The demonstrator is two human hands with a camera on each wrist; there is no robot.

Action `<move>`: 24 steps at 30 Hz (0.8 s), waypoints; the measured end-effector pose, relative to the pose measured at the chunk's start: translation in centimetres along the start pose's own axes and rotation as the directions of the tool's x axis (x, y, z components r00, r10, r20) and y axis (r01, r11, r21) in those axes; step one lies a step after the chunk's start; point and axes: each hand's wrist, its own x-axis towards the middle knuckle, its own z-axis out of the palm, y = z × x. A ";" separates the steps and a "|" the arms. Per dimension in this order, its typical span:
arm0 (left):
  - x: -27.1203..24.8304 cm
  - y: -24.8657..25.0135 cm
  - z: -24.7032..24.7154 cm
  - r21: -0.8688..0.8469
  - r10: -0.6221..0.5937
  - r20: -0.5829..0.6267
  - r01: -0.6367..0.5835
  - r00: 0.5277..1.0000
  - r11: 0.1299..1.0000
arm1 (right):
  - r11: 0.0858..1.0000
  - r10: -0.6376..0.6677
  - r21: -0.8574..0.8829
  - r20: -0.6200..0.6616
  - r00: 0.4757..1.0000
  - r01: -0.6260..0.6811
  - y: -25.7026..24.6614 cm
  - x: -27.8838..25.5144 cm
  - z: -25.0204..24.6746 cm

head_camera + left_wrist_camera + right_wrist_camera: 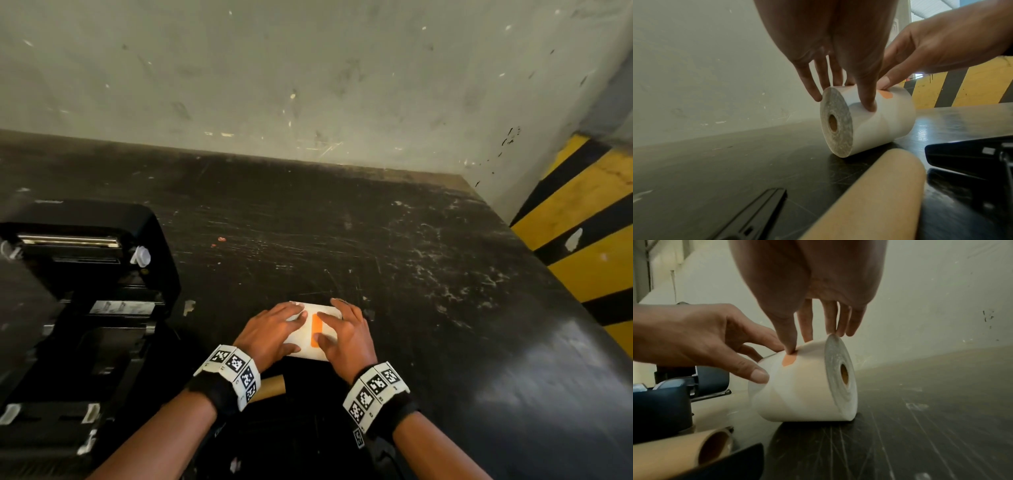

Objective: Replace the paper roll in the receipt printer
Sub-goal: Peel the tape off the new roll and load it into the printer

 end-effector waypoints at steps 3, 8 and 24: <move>0.0 0.1 0.0 0.001 0.002 -0.003 -0.002 1.000 1.000 | 0.990 0.046 0.137 -0.077 0.996 -0.035 0.1 0.5 0.4; -0.1 0.2 0.2 -0.012 0.005 -0.022 -0.006 1.000 1.000 | 0.930 0.200 0.342 -0.159 0.967 -0.136 -0.1 1.8 0.6; 1.3 -1.1 -0.3 -0.065 0.027 -0.009 -0.027 1.000 0.998 | 0.809 0.249 0.578 -0.175 0.952 -0.105 2.4 -4.4 0.0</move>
